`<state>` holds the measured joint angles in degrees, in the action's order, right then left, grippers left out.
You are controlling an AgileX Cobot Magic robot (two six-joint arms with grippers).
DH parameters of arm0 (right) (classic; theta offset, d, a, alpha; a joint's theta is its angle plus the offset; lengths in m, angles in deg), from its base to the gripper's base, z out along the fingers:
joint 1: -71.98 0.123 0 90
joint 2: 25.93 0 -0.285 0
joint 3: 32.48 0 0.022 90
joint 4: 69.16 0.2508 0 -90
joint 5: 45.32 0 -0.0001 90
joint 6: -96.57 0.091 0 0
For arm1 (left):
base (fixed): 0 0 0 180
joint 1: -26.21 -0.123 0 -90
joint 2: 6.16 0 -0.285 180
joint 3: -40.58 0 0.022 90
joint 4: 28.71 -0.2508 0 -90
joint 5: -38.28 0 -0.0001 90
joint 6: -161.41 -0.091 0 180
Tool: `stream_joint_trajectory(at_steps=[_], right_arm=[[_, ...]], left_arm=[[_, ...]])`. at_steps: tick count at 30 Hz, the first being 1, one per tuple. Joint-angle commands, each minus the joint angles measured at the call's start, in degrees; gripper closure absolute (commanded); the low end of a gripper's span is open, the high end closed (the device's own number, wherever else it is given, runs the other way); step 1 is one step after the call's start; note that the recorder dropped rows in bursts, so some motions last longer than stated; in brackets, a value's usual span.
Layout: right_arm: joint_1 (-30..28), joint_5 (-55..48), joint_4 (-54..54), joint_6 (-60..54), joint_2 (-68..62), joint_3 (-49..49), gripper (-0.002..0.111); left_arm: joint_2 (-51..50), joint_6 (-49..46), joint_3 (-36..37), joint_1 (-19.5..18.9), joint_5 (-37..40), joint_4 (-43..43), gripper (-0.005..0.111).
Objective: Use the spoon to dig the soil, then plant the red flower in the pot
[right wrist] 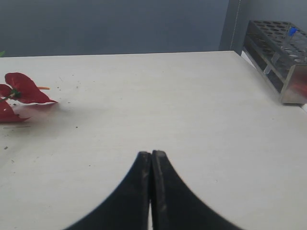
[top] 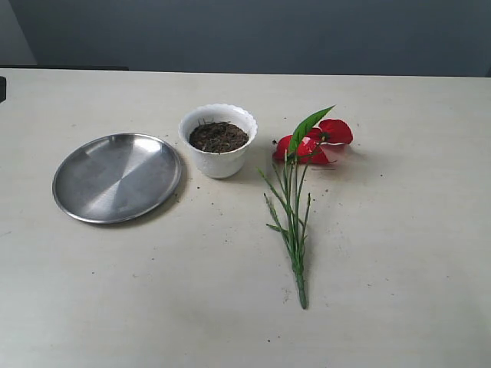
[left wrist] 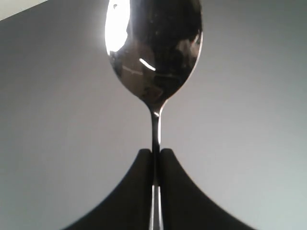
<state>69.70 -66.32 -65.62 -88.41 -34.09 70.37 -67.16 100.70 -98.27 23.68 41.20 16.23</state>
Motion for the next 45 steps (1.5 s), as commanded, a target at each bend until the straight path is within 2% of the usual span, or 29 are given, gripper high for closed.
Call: stream_joint_trajectory(at_steps=[1, 16, 26, 41, 45], right_arm=[[-0.34, 0.24, -0.06, -0.14, 0.37, -0.07, 0.109], [-0.34, 0.24, -0.06, -0.14, 0.37, -0.07, 0.109], [-0.34, 0.24, -0.06, -0.14, 0.37, -0.07, 0.109], [-0.34, 0.24, -0.06, -0.14, 0.37, -0.07, 0.109], [-0.34, 0.24, -0.06, -0.14, 0.37, -0.07, 0.109]], left_arm=[[-3.23, 0.22, -1.7, 1.71, -4.28, 0.83, 0.106], [-14.32, 0.22, -12.64, 7.24, -5.52, 0.2, 0.106], [-21.33, 0.47, -14.89, 14.07, -9.1, 2.08, 0.106], [-30.46, 0.47, -15.04, 25.2, -21.01, 10.74, 0.106], [-33.78, 0.47, -17.51, 27.48, -22.13, 11.9, 0.106]])
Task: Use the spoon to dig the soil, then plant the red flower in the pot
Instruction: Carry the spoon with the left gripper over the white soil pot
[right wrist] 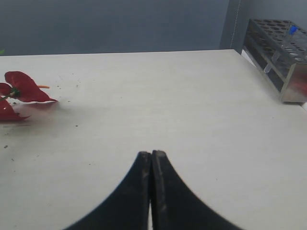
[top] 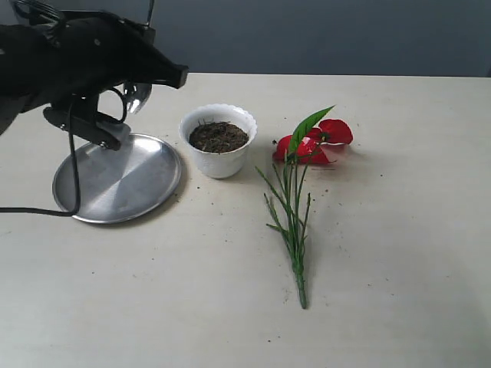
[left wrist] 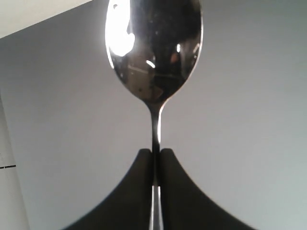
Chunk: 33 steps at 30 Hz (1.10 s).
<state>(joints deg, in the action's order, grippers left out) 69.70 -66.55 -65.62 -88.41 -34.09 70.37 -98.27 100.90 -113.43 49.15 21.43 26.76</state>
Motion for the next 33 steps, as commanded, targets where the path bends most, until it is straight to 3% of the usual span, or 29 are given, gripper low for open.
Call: stream_joint_trajectory(at_steps=[1, 6, 11, 14, 22, 33], right_arm=[[-0.34, 0.46, -0.06, -0.14, 0.37, -0.07, 0.109], [-0.34, 0.46, -0.06, -0.14, 0.37, -0.07, 0.109], [-0.34, 0.46, -0.06, -0.14, 0.37, -0.07, 0.109], [-0.34, 0.46, -0.06, -0.14, 0.37, -0.07, 0.109], [-0.34, 0.46, -0.06, -0.14, 0.37, -0.07, 0.109], [-0.34, 0.46, -0.06, -0.14, 0.37, -0.07, 0.109]], left_arm=[[-4.29, 0.27, -3.98, 2.93, -2.64, 1.68, 0.106], [-10.86, 0.27, -9.67, 3.54, -4.26, 3.18, 0.106], [-15.73, 0.27, -12.61, 3.96, -5.35, 8.93, 0.106], [-18.61, 0.27, -14.09, 6.34, -10.66, 15.76, 0.106], [-24.39, 0.27, -20.17, 8.61, -13.5, 15.56, 0.106], [-30.28, 0.27, -23.59, 8.75, -14.38, 16.39, 0.106]])
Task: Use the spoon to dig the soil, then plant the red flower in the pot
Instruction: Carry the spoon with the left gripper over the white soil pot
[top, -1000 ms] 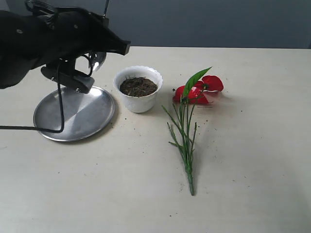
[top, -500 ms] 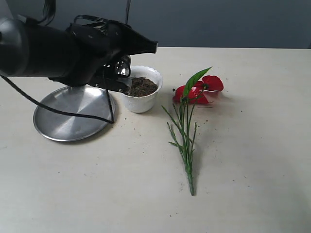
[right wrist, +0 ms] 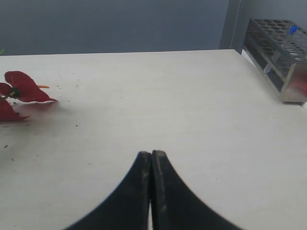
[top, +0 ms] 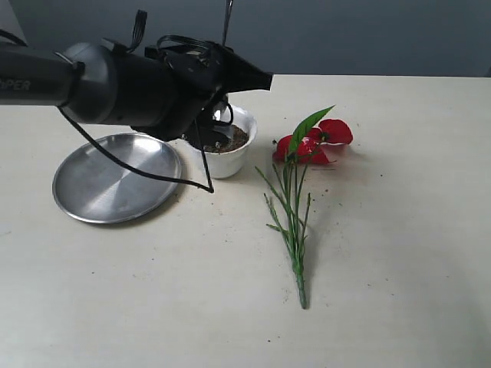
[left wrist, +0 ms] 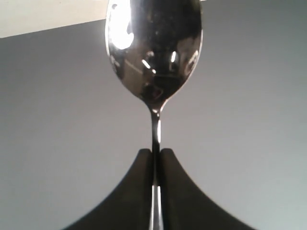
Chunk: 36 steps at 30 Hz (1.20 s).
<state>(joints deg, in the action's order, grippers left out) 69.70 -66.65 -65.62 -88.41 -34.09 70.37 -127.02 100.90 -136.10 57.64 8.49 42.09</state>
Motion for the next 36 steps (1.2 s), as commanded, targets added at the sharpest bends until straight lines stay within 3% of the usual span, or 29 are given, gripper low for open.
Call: stream_joint_trajectory(at_steps=[1, 9, 36], right_arm=[[-0.34, 0.57, -0.06, -0.14, 0.37, -0.07, 0.109], [-0.34, 0.57, -0.06, -0.14, 0.37, -0.07, 0.109], [-0.34, 0.57, -0.06, -0.04, 0.37, -0.07, 0.109]], left_arm=[[-1.64, 0.27, -1.06, 0.26, -1.79, 1.06, 0.106], [-1.64, 0.27, -1.06, 0.68, -2.18, 5.35, 0.106], [-3.92, 0.27, -3.14, 0.8, -5.98, 4.14, 0.106]])
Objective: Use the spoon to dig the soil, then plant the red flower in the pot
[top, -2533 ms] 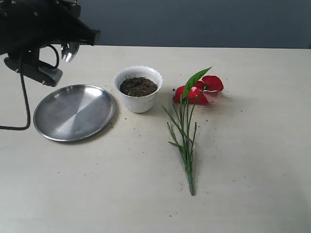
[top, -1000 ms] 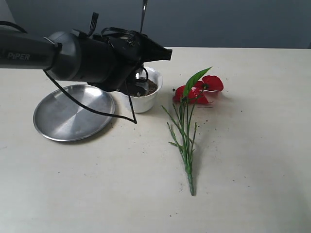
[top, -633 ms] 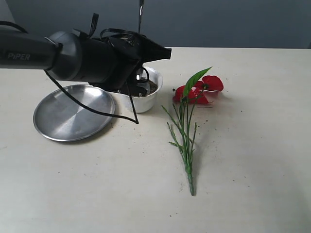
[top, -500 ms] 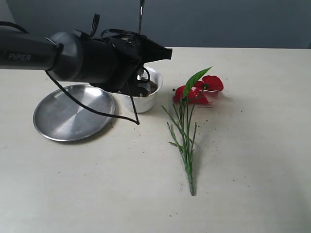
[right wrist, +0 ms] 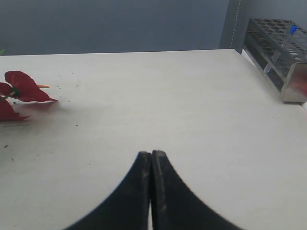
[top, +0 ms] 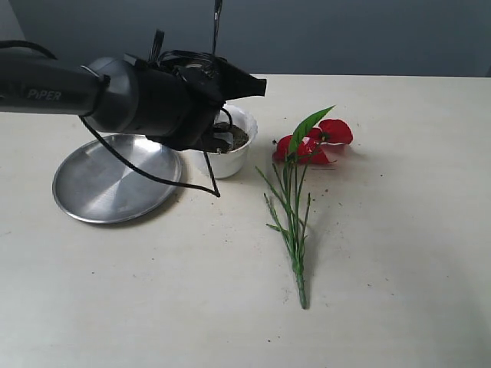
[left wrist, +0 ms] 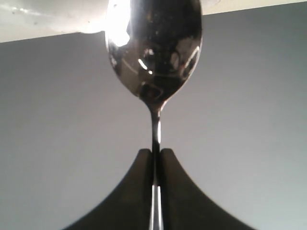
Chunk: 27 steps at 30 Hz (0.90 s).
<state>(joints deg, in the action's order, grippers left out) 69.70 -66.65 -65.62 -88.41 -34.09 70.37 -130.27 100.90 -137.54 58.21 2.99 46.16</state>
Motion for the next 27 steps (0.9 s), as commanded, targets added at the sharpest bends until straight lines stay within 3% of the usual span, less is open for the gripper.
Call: stream_joint_trajectory(at_steps=[1, 9, 20, 27], right_arm=[[-0.34, 0.57, -0.06, -0.04, 0.37, -0.07, 0.109], [-0.34, 0.57, -0.06, -0.04, 0.37, -0.07, 0.109], [-0.34, 0.57, -0.06, -0.04, 0.37, -0.07, 0.109], [-0.34, 0.57, -0.06, -0.04, 0.37, -0.07, 0.109]], left_arm=[[-0.94, 0.27, -2.19, 0.23, -0.3, 0.07, 0.106], [-2.92, 0.27, -3.91, 2.03, 2.62, 4.25, 0.106], [-3.42, 0.27, -3.91, 2.5, 0.21, 8.86, 0.106], [-4.52, 0.27, -4.02, 2.39, -5.71, 9.04, 0.106]])
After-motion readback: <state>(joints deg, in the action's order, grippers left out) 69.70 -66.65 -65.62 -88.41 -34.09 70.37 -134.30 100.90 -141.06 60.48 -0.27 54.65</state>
